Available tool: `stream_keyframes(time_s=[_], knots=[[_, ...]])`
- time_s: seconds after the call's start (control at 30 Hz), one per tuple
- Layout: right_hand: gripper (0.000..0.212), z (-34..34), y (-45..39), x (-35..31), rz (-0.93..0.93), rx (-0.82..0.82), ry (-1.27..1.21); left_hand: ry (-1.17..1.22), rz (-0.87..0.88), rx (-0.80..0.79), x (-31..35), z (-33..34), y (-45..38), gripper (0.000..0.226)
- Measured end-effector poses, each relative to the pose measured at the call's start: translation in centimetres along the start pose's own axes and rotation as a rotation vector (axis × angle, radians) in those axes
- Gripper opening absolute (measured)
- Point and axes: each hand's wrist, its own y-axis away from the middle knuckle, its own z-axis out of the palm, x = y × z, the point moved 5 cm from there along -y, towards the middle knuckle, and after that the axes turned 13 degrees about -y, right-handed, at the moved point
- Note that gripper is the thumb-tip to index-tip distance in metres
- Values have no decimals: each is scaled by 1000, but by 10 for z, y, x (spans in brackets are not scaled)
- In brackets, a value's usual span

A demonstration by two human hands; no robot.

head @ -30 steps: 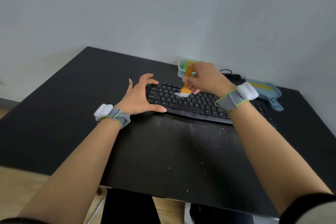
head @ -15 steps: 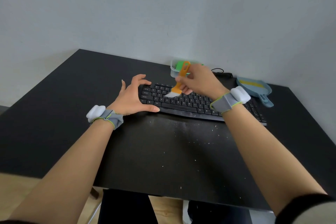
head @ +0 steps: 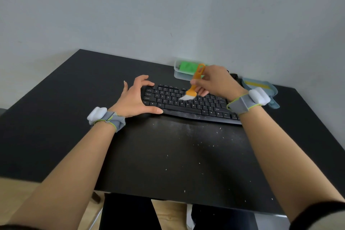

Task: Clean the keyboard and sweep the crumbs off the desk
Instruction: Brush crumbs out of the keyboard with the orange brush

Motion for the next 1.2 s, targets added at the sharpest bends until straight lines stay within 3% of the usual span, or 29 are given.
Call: stream_keyframes(time_s=[0.23,0.4,0.63,0.73,0.87,1.07,1.2], knots=[[13,-48,18,21,73,93,221,-11,6,3,1,1,1,126],[11,-31,19,9,-5,81,3,-15,6,-2,5,0,2,127],[15,-66,35,49,148,88,195,-12,-4,-1,3,0,2,127],[10,-76,39,41,99,164,124,-4,-9,-4,4,0,2,127],[15,-52,33,39,84,110,5,-4,-8,1,4,0,3,127],[16,-74,35,49,159,196,284,-9,-14,-11,4,0,4,128],[17,-63,33,22,46,291,72,-7,-9,-17,5,0,5,127]])
